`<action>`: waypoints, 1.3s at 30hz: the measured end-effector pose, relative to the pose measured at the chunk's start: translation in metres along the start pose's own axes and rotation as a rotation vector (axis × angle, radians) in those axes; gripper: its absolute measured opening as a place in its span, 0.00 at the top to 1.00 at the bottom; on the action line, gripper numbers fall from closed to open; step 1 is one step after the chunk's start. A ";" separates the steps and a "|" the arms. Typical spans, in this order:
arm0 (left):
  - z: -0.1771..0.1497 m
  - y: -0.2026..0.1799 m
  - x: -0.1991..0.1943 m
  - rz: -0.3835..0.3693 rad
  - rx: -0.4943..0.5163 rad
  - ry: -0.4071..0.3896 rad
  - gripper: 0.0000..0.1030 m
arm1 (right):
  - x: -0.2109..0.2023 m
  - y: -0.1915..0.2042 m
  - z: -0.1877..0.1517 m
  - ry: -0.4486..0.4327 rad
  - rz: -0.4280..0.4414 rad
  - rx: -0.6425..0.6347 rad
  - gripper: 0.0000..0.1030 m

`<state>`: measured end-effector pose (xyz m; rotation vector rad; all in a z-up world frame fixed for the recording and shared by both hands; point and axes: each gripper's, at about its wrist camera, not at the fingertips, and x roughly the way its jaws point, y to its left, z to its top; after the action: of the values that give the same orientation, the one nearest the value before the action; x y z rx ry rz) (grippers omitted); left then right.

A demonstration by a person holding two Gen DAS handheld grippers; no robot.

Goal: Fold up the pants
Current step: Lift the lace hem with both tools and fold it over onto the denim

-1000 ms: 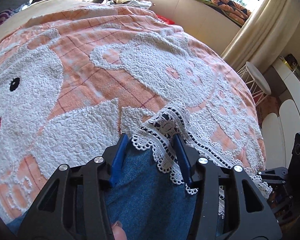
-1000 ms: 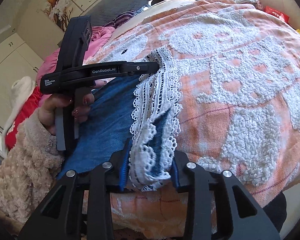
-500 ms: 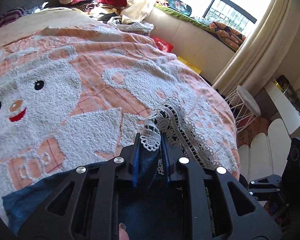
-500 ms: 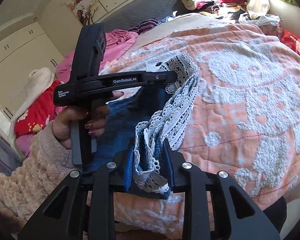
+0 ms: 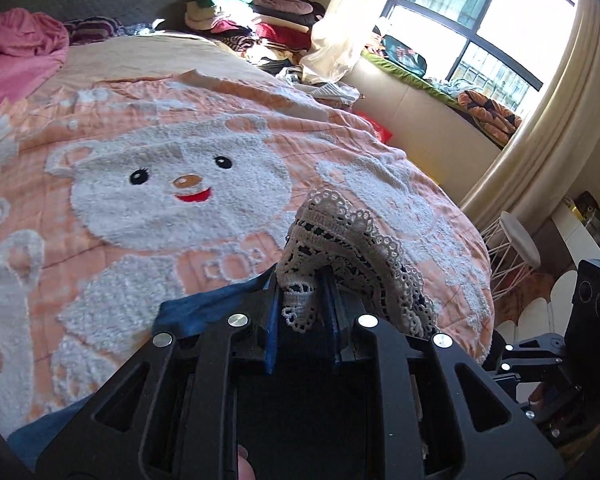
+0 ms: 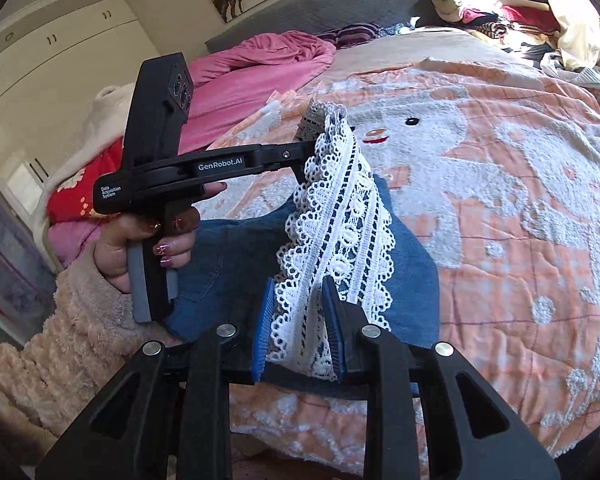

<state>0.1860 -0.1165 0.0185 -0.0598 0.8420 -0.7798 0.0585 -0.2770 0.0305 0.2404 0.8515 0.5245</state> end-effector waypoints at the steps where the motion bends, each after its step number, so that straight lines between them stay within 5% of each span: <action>1: -0.004 0.006 -0.002 0.007 -0.011 0.003 0.88 | 0.005 0.005 0.001 0.008 0.009 -0.011 0.77; 8: -0.032 0.040 0.007 0.025 -0.107 0.045 0.87 | 0.030 0.031 -0.010 0.075 -0.026 -0.109 0.75; 11: -0.036 0.041 0.004 0.029 -0.128 0.035 0.85 | 0.018 0.032 -0.019 0.055 -0.099 -0.163 0.55; 16: -0.035 0.035 -0.017 0.067 -0.128 -0.006 0.70 | 0.010 0.035 -0.035 0.060 -0.213 -0.295 0.50; 23: -0.032 0.028 -0.039 0.044 -0.190 -0.004 0.63 | 0.029 0.043 -0.049 0.081 -0.285 -0.427 0.41; 36: -0.026 0.039 0.004 -0.016 -0.363 0.139 0.57 | 0.091 0.048 -0.070 0.175 -0.487 -0.698 0.40; 39: -0.021 0.033 0.009 0.007 -0.348 0.147 0.57 | 0.091 0.034 -0.060 0.161 -0.436 -0.632 0.55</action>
<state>0.1947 -0.0933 -0.0129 -0.3112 1.1114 -0.6289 0.0503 -0.1997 -0.0537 -0.5628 0.8221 0.3802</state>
